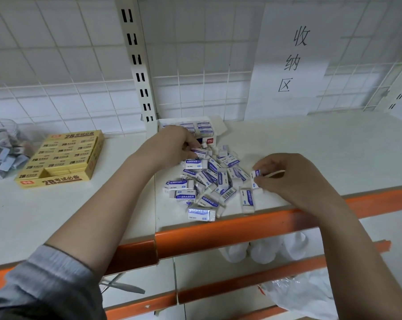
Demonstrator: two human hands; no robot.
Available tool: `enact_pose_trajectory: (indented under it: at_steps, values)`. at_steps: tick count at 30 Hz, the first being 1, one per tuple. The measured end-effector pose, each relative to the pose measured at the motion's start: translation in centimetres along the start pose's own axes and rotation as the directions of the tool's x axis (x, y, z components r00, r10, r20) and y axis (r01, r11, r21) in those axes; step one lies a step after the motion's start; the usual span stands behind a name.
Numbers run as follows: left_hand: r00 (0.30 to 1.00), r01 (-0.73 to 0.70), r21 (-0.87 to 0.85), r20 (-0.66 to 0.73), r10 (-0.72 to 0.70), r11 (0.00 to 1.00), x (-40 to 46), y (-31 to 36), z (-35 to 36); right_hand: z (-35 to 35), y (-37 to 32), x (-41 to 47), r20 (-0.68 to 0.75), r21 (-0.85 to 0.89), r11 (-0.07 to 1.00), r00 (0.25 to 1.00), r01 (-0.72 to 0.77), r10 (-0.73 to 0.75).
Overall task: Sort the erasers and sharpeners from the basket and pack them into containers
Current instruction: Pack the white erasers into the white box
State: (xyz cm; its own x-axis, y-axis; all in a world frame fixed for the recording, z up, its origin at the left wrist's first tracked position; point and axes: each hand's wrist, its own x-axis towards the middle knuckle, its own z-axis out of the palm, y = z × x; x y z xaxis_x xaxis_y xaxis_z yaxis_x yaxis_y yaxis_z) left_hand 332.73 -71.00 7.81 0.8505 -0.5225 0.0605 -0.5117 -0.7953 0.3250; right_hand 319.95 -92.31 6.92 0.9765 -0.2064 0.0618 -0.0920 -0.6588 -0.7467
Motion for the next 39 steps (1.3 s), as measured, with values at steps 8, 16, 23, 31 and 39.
enact_pose_trajectory:
  at_steps: [8,16,23,31,39]
  values:
    - [0.952,0.162,-0.142,-0.237,-0.193,0.977,-4.3,0.8,-0.5,-0.9,-2.1,1.0,-0.015,0.323,0.943,0.997,0.082,-0.082]
    - [0.863,0.208,-0.266,-0.404,-0.305,0.941,-9.6,0.1,0.3,-0.1,-3.9,2.5,0.076,0.388,0.911,0.980,0.143,-0.186]
    - [0.822,0.183,-0.312,-0.471,-0.319,0.932,-12.0,-0.6,0.8,0.5,-4.6,3.7,0.064,0.353,0.909,0.963,0.222,-0.261]
    - [0.812,0.173,-0.302,-0.495,-0.309,0.937,-12.5,-0.7,0.9,1.6,-3.7,4.9,0.062,0.285,0.928,0.961,0.241,-0.269]
    - [0.805,0.171,-0.292,-0.510,-0.304,0.941,-12.6,-0.8,0.8,3.1,-4.6,9.2,0.003,0.020,0.900,0.901,0.434,-0.435]
